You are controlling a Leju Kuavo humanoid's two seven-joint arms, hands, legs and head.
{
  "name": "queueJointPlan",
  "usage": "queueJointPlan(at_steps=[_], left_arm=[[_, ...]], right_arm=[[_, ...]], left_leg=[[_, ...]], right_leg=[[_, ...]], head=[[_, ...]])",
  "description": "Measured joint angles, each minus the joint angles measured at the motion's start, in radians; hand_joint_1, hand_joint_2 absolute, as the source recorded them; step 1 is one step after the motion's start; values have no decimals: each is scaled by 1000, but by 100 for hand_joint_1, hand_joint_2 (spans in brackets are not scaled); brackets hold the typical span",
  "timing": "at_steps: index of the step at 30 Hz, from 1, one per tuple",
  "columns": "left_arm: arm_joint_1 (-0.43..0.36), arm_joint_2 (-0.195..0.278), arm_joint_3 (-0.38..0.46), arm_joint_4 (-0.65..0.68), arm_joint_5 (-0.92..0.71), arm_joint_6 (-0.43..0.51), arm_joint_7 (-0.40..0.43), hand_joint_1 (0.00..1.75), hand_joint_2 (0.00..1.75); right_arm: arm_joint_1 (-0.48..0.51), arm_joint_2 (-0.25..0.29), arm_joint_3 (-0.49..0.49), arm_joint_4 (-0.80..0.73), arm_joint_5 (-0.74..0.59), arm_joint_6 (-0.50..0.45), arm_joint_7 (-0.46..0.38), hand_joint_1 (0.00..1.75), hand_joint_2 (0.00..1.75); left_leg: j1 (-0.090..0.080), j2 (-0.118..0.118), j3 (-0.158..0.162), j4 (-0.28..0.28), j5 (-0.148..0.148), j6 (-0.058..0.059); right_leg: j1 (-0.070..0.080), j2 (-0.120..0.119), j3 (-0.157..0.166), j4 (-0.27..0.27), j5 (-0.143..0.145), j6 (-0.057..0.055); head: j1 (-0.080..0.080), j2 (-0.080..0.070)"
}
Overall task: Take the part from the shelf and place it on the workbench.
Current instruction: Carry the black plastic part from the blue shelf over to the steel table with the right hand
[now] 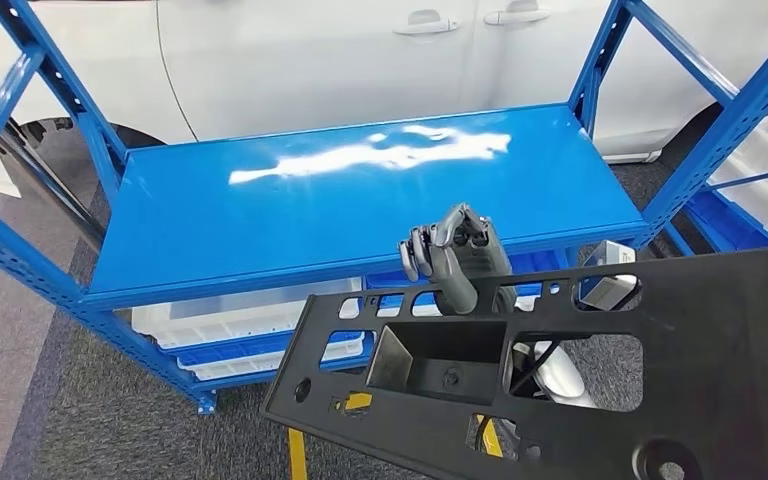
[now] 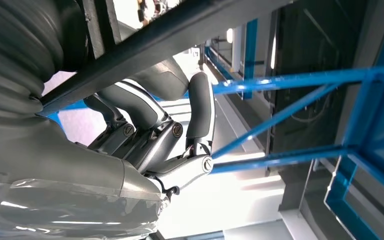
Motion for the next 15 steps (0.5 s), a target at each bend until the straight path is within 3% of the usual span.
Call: queueJointPlan(at_steps=[3, 5, 7, 8, 9, 10, 11, 13, 15], left_arm=[[-1, -2, 0, 0, 0, -2, 0, 0, 175], [-2, -3, 0, 0, -1, -3, 0, 0, 175], [-4, -3, 0, 0, -2, -4, 0, 0, 175], [-5, -3, 0, 0, -3, -4, 0, 0, 175], [-6, -3, 0, 0, -3, -4, 0, 0, 175], [-7, -3, 0, 0, -3, -5, 0, 0, 175], [-9, -3, 0, 0, -3, -5, 0, 0, 175], [-11, -3, 0, 0, -2, -5, 0, 0, 175], [-12, -3, 0, 0, -2, -6, 0, 0, 175]], right_arm=[[-8, 1, 1, 2, -1, 0, 3, 175, 175], [-13, 1, 0, 3, -1, -2, 4, 175, 175], [-16, 1, 0, 4, -2, -2, 6, 175, 175], [-17, 1, 0, 5, -3, -3, 6, 175, 175], [-17, 1, 0, 6, -3, -4, 7, 175, 175], [-17, 1, 0, 6, -3, -4, 7, 175, 175], [-17, 1, 0, 6, -3, -5, 7, 175, 175], [-21, 2, 1, 6, -3, -5, 8, 175, 175], [-24, 2, 1, 6, -3, -5, 8, 175, 175]], left_leg=[[2, 1, -16, -7, 27, 16], [6, 6, -35, -14, 48, 27], [5, 8, -60, -14, 67, 32], [5, 9, -73, -13, 76, 32], [4, 9, -86, -11, 85, 31], [5, 8, -100, -9, 94, 29], [5, 8, -112, -8, 102, 27], [3, 6, -131, -4, 119, 20], [2, 3, -137, -8, 136, 10]], right_leg=[[-3, 1, -12, 3, 3, 18], [-7, 1, -37, 63, -59, 28], [-10, 0, -72, 187, -154, 34], [-11, 0, -82, 243, -183, 37], [-11, 0, -77, 271, -191, 38], [-11, 0, -56, 264, -179, 38], [-11, 0, -17, 223, -156, 38], [-10, 3, 87, 81, -128, 31], [-5, 7, 145, -12, -127, 19]], head=[[0, 0], [0, 0], [0, 0], [0, 0], [0, 0], [0, 0], [0, 0], [0, 0], [0, 0]])
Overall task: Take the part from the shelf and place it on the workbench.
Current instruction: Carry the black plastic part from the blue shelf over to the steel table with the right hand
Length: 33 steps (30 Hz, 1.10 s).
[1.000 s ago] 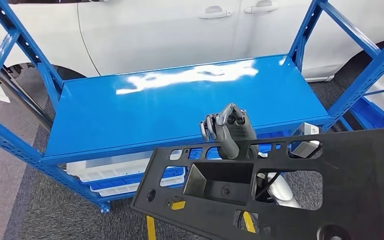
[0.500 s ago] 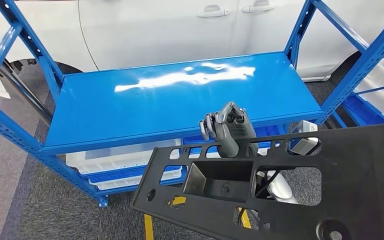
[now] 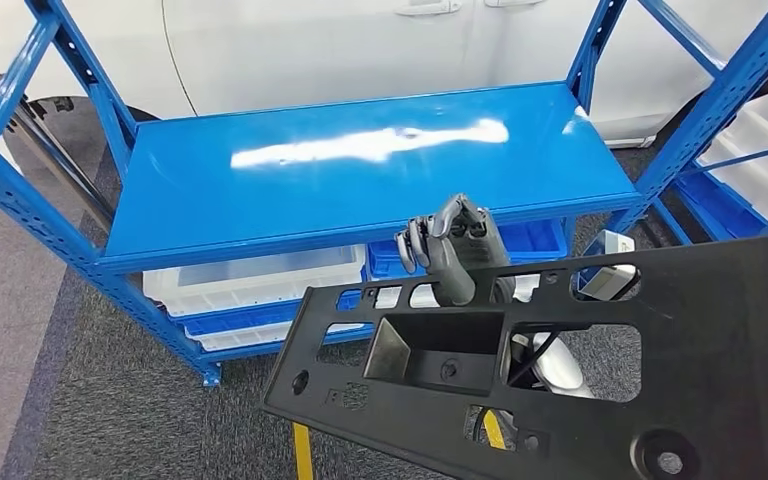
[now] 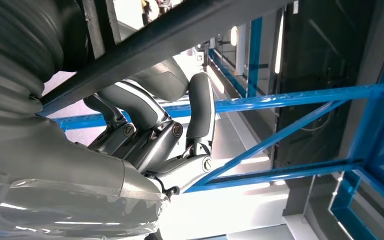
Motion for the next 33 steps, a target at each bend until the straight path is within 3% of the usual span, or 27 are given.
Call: queueJointPlan(at_steps=[3, 4, 6, 8, 9, 10, 11, 12, 14, 15, 16, 18, 20, 23, 24, 25, 26, 28, 30, 33], left_arm=[[0, 1, 0, 0, 1, 0, 0, 0, 175], [0, 2, 0, 0, 1, 0, 0, 0, 175], [-2, 3, 0, 0, 1, 0, 0, 0, 175], [-5, 3, 0, 0, 0, 0, 0, 0, 175], [-6, 3, 0, 0, 0, 0, 0, 0, 175], [-5, 3, 0, 0, 0, 0, 1, 0, 175], [-4, 3, 0, 0, -1, 0, 3, 0, 175], [-2, 3, 0, 0, -1, 0, 5, 0, 175], [5, 3, 0, 0, -2, 1, 9, 0, 175], [8, 3, 0, 0, -3, 2, 10, 0, 175], [10, 3, 0, 0, -3, 2, 10, 0, 175], [10, 2, 0, 0, -3, 1, 9, 0, 175], [10, 1, 0, 0, -3, 1, 9, 0, 175], [8, 0, 0, 0, -3, 1, 9, 0, 175], [7, 0, 0, 0, -3, 1, 9, 0, 175], [6, 0, 0, 0, -3, 1, 9, 0, 175], [5, 0, 0, 0, -3, 1, 8, 0, 175], [3, 0, 0, 0, -2, 2, 7, 0, 175], [2, 1, 0, 0, -1, 3, 6, 0, 175], [1, 2, 0, 0, 0, 6, 6, 0, 175]], right_arm=[[-3, 1, 1, 0, 0, 0, 1, 175, 175], [-5, 2, 1, 0, 0, 0, 2, 175, 175], [-8, 5, 2, 1, 0, 0, 4, 175, 175], [-8, 6, 2, 2, -1, 0, 6, 175, 175], [-8, 7, 2, 2, -1, 0, 7, 175, 175], [-9, 7, 2, 3, -1, -1, 7, 175, 175], [-9, 7, 2, 3, -2, -2, 8, 175, 175], [-10, 7, 2, 3, -3, -4, 9, 175, 175], [-15, 8, 2, 2, -5, -8, 12, 175, 175], [-18, 8, 2, 1, -7, -11, 14, 175, 175], [-20, 8, 2, 1, -8, -13, 15, 175, 175], [-23, 8, 2, 1, -10, -15, 16, 175, 175], [-23, 8, 2, 0, -12, -15, 18, 175, 175], [-22, 8, 2, 1, -12, -16, 18, 175, 175], [-22, 8, 2, 1, -13, -16, 19, 175, 175], [-22, 8, 2, 1, -13, -16, 19, 175, 175], [-22, 8, 2, 1, -13, -16, 19, 175, 175], [-24, 8, 2, 0, -13, -15, 20, 175, 175], [-26, 8, 3, 0, -15, -14, 22, 175, 175], [-32, 8, 4, 0, -20, -14, 27, 175, 175]], left_leg=[[0, -4, -4, -10, 22, -17], [0, -5, -12, 2, 5, -22], [1, -4, -43, 84, -81, -29], [3, -4, -74, 217, -170, -34], [4, -3, -77, 265, -183, -35], [4, -3, -66, 285, -174, -35], [4, -3, -37, 266, -151, -33], [3, -3, 8, 214, -126, -30], [1, -4, 111, 71, -118, -19], [-3, -5, 143, 18, -125, -14], [-6, -6, 158, -11, -133, -10], [-6, -6, 151, -26, -121, 0], [0, -1, 138, -32, -103, 12], [1, 5, 109, -32, -79, 19], [1, 6, 97, -31, -71, 18], [2, 7, 86, -28, -64, 16], [3, 7, 73, -24, -57, 13], [6, 5, 51, -14, -46, 5], [5, 2, 36, -5, -36, -7], [5, -2, 28, -4, -20, -27]], right_leg=[[0, -2, -7, -18, 17, -21], [-2, -5, -15, -20, 28, -30], [-4, -11, -35, -24, 51, -44], [0, -12, -61, -22, 71, -49], [1, -13, -74, -20, 80, -49], [3, -13, -88, -18, 89, -48], [5, -13, -101, -15, 98, -48], [6, -11, -112, -13, 105, -46], [10, -9, -128, -9, 117, -40], [10, -9, -133, -8, 124, -35], [10, -9, -138, -8, 130, -29], [8, -8, -147, -7, 140, -17], [6, -6, -166, 29, 102, -6], [-3, -6, -219, 203, -25, 8], [-6, -6, -228, 253, -46, 12], [-9, -6, -225, 277, -47, 16], [-13, -6, -198, 256, -28, 19], [-19, -6, -105, 134, 11, 23], [-18, 0, -34, 24, 18, 15], [-15, 5, -31, 0, 22, -12]], head=[[0, 0], [0, 0], [0, 0], [0, 0], [0, 0], [0, 0], [0, 0], [0, 0], [0, 0], [0, 0], [0, 0], [0, 0], [0, 0], [0, 0], [0, 0], [0, 0], [0, 0], [0, 0], [0, 0], [0, 0]])
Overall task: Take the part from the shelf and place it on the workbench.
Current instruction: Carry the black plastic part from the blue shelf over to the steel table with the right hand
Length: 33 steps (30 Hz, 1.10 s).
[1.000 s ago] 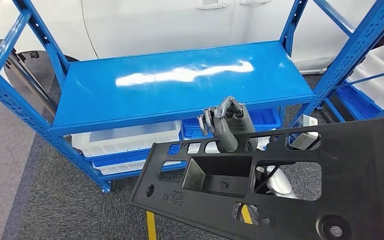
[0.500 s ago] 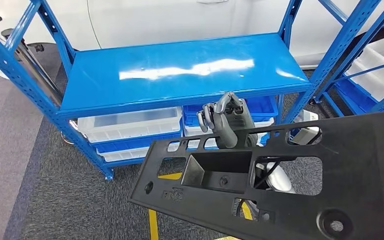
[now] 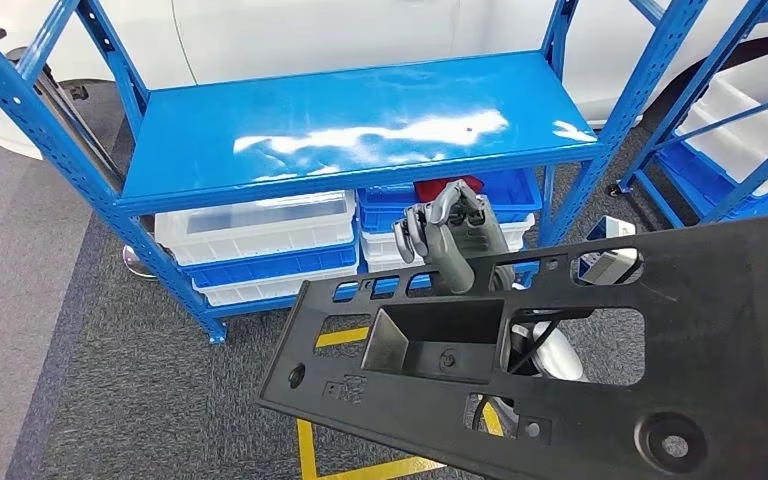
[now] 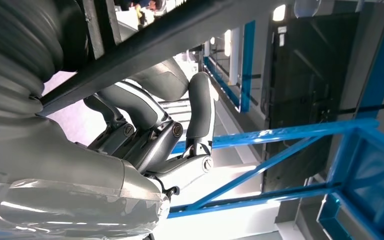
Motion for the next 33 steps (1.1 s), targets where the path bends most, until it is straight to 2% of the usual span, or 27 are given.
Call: queueJointPlan(at_steps=[1, 2, 3, 5, 6, 7, 8, 9, 10, 12, 13, 14, 16, 17, 19, 20, 21, 22, 23, 24, 25, 27, 28, 29, 31, 32, 33], left_arm=[[0, 0, 0, 0, 0, 0, 0, 0, 175], [-1, 1, 0, 0, 0, 1, 0, 0, 175], [-2, 1, 0, 0, 0, 1, 0, 0, 175], [-5, 1, 0, 0, 0, 1, 0, 0, 175], [-6, 1, 0, 0, 0, 1, 0, 0, 175], [-7, 1, 0, 0, 0, 1, 0, 0, 175], [-6, 1, 0, 0, 0, 0, 0, 0, 175], [-4, 1, 0, 0, 0, 0, 1, 0, 175], [-1, 1, 0, 0, -1, 0, 2, 0, 175], [7, 1, 0, 0, -1, 0, 3, 0, 175], [9, 1, 0, 0, 0, 0, 3, 0, 175], [10, 1, 0, 0, 0, 0, 2, 0, 175], [10, 0, 0, 0, 1, 0, 1, 0, 175], [9, -1, 0, 0, 1, 0, 0, 0, 175], [8, -2, 0, 0, 2, 0, -1, 0, 175], [7, -2, 0, 0, 2, 0, -2, 0, 175], [6, -2, 0, 0, 2, 0, -2, 0, 175], [5, -2, 0, 0, 2, 0, -3, 0, 175], [4, -2, 0, 0, 2, 0, -3, 0, 175], [3, -3, 0, 0, 2, 0, -4, 0, 175], [2, -3, 0, 0, 2, 0, -4, 0, 175], [-1, -3, 0, 0, 2, 0, -5, 0, 175], [-2, -2, 0, 0, 2, 0, -6, 0, 175], [-2, -2, 0, 0, 2, 0, -7, 0, 175], [-1, -1, 0, 0, 2, 0, -8, 0, 175], [-1, 0, 0, 0, 2, 0, -9, 0, 175], [-1, 0, 0, 0, 2, 0, -8, 0, 175]], right_arm=[[-2, 0, 1, 0, -1, 0, 2, 175, 175], [-5, 0, 1, 0, -3, 0, 4, 175, 175], [-6, 0, 1, 0, -4, 0, 5, 175, 175], [-6, 0, 2, 0, -6, 0, 5, 175, 175], [-4, 0, 2, 0, -7, 0, 5, 175, 175], [-1, 0, 2, 0, -7, 0, 5, 175, 175], [2, 0, 2, 0, -7, 0, 4, 175, 175], [5, 0, 2, 0, -7, 0, 4, 175, 175], [7, 0, 2, 0, -7, 1, 2, 175, 175], [9, 0, 1, -2, -7, 2, 0, 175, 175], [9, 0, 1, -3, -7, 4, -2, 175, 175], [9, 0, 1, -3, -7, 6, -2, 175, 175], [9, 0, 0, -3, -7, 9, -3, 175, 175], [9, 0, 0, -3, -7, 10, -3, 175, 175], [9, 0, -2, -2, -6, 11, -4, 175, 175], [9, 0, -2, -2, -6, 12, -4, 175, 175], [9, 0, -3, -1, -6, 12, -4, 175, 175], [9, 0, -3, -1, -6, 12, -4, 175, 175], [9, 0, -4, 0, -6, 12, -4, 175, 175], [9, 0, -4, 0, -6, 12, -4, 175, 175], [9, 0, -4, 0, -6, 12, -4, 175, 175], [6, 0, -4, 0, -6, 12, -4, 175, 175], [5, 1, -4, 0, -5, 12, -5, 175, 175], [5, 1, -4, 0, -5, 12, -5, 175, 175], [6, 3, -5, 0, -1, 12, -5, 175, 175], [8, 6, -5, 0, 2, 12, -5, 175, 175], [10, 9, -5, 0, 6, 11, -5, 175, 175]], left_leg=[[0, 0, -6, 6, -7, -5], [1, 0, -16, 27, -30, -9], [1, 0, -31, 68, -69, -12], [2, 0, -69, 198, -160, -17], [2, 0, -82, 256, -186, -19], [2, 0, -82, 288, -191, -19], [2, 0, -64, 282, -176, -18], [2, 0, -29, 241, -152, -15], [2, 0, 20, 176, -132, -11], [-1, -1, 105, 48, -119, -1], [-3, -3, 126, 13, -121, 4], [-7, -4, 130, -2, -120, 9], [-4, -2, 117, -10, -102, 21], [-2, 1, 108, -13, -92, 28], [0, 7, 87, -17, -70, 38], [0, 8, 73, -17, -60, 40], [0, 8, 58, -16, -50, 39], [0, 9, 43, -15, -39, 38], [0, 9, 28, -13, -28, 36], [0, 9, 14, -11, -18, 33], [1, 8, 1, -8, -9, 29], [-1, 6, -18, 0, 6, 19], [-2, 4, -22, 2, 14, 13], [-2, 3, -24, 1, 22, 7], [-1, 1, -26, -3, 34, -5], [0, 1, -33, 5, 21, -10], [0, 0, -44, 33, -11, -14]], right_leg=[[-1, -2, -5, -1, 7, -9], [-2, -5, -12, -2, 16, -18], [-3, -8, -19, -4, 25, -25], [3, -11, -39, -3, 42, -34], [6, -12, -50, -2, 50, -35], [8, -13, -61, -1, 59, -36], [10, -13, -72, 1, 66, -35], [12, -12, -82, 3, 73, -34], [13, -10, -91, 6, 80, -32], [16, -7, -104, 10, 91, -24], [17, -6, -107, 10, 97, -18], [17, -6, -111, 9, 104, -12], [15, -4, -119, 13, 108, 2], [14, -4, -128, 28, 89, 7], [10, -4, -156, 111, 3, 16], [8, -5, -171, 173, -45, 21], [6, -6, -182, 232, -77, 24], [4, -6, -182, 272, -85, 27], [3, -7, -168, 282, -72, 29], [1, -7, -138, 259, -45, 30], [0, -8, -91, 203, -21, 30], [2, -5, 6, 67, -19, 22], [3, -3, 34, 21, -30, 15], [6, -1, 43, 0, -38, 5], [5, -1, 34, -4, -24, -14], [4, -3, 26, -5, -14, -23], [3, -6, 16, -7, -2, -30]], head=[[0, 0], [0, 0], [0, 0], [0, 0], [0, 0], [0, 0], [0, 0], [0, 0], [0, 0], [0, 0], [0, 0], [0, 0], [0, 0], [0, 0], [0, 0], [0, 0], [0, 0], [0, 0], [0, 0], [0, 0], [0, 0], [0, 0], [0, 0], [0, 0], [0, 0], [0, 0], [0, 0]])
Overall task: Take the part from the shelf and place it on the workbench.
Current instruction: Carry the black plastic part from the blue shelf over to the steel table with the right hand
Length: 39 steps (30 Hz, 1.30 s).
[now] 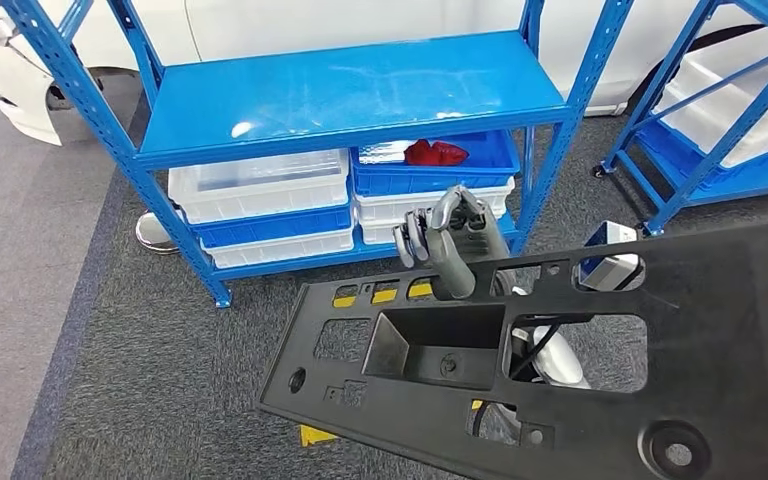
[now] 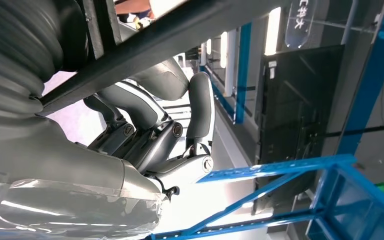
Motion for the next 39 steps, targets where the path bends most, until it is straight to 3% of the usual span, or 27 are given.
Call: queueJointPlan(at_steps=[2, 3, 4, 5, 6, 8, 10, 11, 14, 16, 18, 19, 20, 21, 22, 24, 26, 28, 30, 31, 33, 35, 36, 37, 39], left_arm=[[-3, 0, 0, 0, 0, 0, 2, 0, 175], [-4, 1, 1, 0, 0, 1, 3, 0, 175], [-5, 1, 1, 0, 0, 2, 3, 0, 175], [-5, 1, 2, 0, 0, 3, 3, 0, 175], [-5, 1, 2, 0, 0, 4, 4, 0, 175], [2, 0, 2, 0, -1, 5, 7, 0, 175], [11, 0, 2, 0, -3, 5, 8, 0, 175], [13, 0, 2, 0, -4, 4, 8, 0, 175], [13, -1, 2, 0, -6, 2, 2, 0, 175], [13, -3, 2, 0, -6, 0, -3, 0, 175], [12, -3, 2, 0, -6, 0, -6, 0, 175], [11, -3, 2, 0, -6, 0, -8, 0, 175], [10, -3, 2, 0, -6, -1, -9, 0, 175], [8, -3, 2, 0, -6, -1, -10, 0, 175], [7, -3, 2, 0, -6, -2, -11, 0, 175], [3, -4, 2, 0, -7, -4, -10, 0, 175], [1, -5, 2, 0, -7, -4, -11, 0, 175], [0, -4, 2, 0, -8, -4, -12, 0, 175], [0, -3, 2, 0, -8, -4, -12, 0, 175], [0, -2, 2, 0, -8, -4, -12, 0, 175], [-1, -1, 2, 0, -8, -4, -12, 0, 175], [-4, -1, 2, 0, -8, -4, -12, 0, 175], [-4, -1, 2, 0, -9, -4, -12, 0, 175], [-3, -1, 2, 0, -9, -4, -11, 0, 175], [7, -1, 2, 0, -10, -4, -7, 0, 175]], right_arm=[[7, 8, -1, -1, 8, 1, 1, 175, 175], [12, 12, -1, -2, 12, 2, 3, 175, 175], [16, 15, -2, -2, 16, 4, 6, 175, 175], [19, 19, -3, -2, 19, 6, 10, 175, 175], [20, 23, -5, -2, 21, 7, 14, 175, 175], [20, 29, -11, -3, 23, 8, 20, 175, 175], [20, 34, -18, -5, 25, 10, 22, 175, 175], [21, 35, -20, -7, 28, 12, 22, 175, 175], [28, 35, -25, -8, 40, 21, 16, 175, 175], [40, 35, -28, -10, 49, 25, 5, 175, 175], [58, 35, -32, -11, 57, 27, -3, 175, 175], [67, 34, -33, -11, 60, 29, -6, 175, 175], [74, 34, -34, -11, 63, 31, -9, 175, 175], [79, 34, -35, -11, 66, 33, -11, 175, 175], [82, 34, -36, -11, 69, 36, -12, 175, 175], [85, 34, -41, -11, 70, 40, -14, 175, 175], [87, 33, -48, -13, 70, 42, -15, 175, 175], [88, 32, -55, -15, 70, 44, -16, 175, 175], [88, 31, -59, -16, 70, 47, -17, 175, 175], [88, 31, -62, -16, 69, 48, -18, 175, 175], [90, 31, -66, -17, 69, 52, -18, 175, 175], [92, 30, -68, -17, 69, 54, -18, 175, 175], [93, 30, -68, -17, 69, 55, -18, 175, 175], [93, 30, -68, -17, 69, 55, -18, 175, 175], [92, 30, -69, -17, 69, 57, -18, 175, 175]], left_leg=[[1, 1, -35, 115, -101, -5], [1, 1, -52, 184, -137, -7], [1, 1, -61, 238, -149, -8], [1, 1, -56, 264, -138, -7], [1, 1, -35, 253, -114, -5], [-1, 15, 57, 137, -76, 5], [-8, 36, 143, 6, -80, 17], [-12, 40, 163, -28, -87, 23], [-8, 22, 156, -50, -77, 40], [-3, 14, 146, -55, -64, 49], [-5, 4, 131, -54, -54, 54], [-5, -3, 123, -52, -49, 53], [-5, -10, 115, -50, -44, 52], [-5, -18, 109, -47, -41, 50], [-5, -27, 104, -44, -38, 47], [-5, -43, 95, -36, -33, 41], [-4, -59, 87, -32, -28, 31], [-5, -73, 81, -34, -21, 19], [-7, -56, 68, -11, -36, 9], [-7, -40, 49, 28, -61, 4], [-4, -17, -10, 157, -129, -7], [-1, -13, -50, 249, -158, -14], [0, -11, -43, 242, -145, -16], [1, -5, -16, 194, -118, -16], [-1, 29, 61, 56, -63, -9]], right_leg=[[2, -3, -24, 0, 20, -9], [4, -3, -36, 0, 29, -11], [6, -6, -48, 0, 38, -12], [8, -8, -59, 1, 46, -13], [10, -11, -68, 1, 53, -13], [14, -16, -81, 2, 65, -10], [18, -24, -86, 5, 71, -2], [20, -31, -89, 7, 74, 3], [19, -42, -97, 20, 71, 23], [16, -26, -127, 91, 19, 34], [13, -15, -181, 219, -56, 40], [11, -13, -199, 268, -77, 42], [10, -13, -202, 286, -79, 43], [9, -11, -183, 263, -62, 43], [8, -5, -146, 205, -33, 41], [7, 34, -68, 70, 10, 34], [9, 58, -39, 14, 21, 25], [9, 40, -42, 11, 29, 16], [4, 18, -41, 4, 37, 4], [1, 7, -42, 1, 40, -1], [3, -15, -45, 0, 42, -6], [3, -38, -48, 2, 42, -5], [3, -49, -49, 3, 42, -5], [3, -58, -49, 4, 42, -4], [6, -71, -48, 7, 38, 2]], head=[[0, 0], [0, 0], [0, 0], [0, 0], [0, 0], [0, 0], [0, 0], [0, 0], [0, 0], [0, 0], [0, 0], [0, 0], [0, 0], [0, 0], [0, 0], [0, 0], [0, 0], [0, 0], [0, 0], [0, 0], [0, 0], [0, 0], [0, 0], [0, 0], [0, 0]])
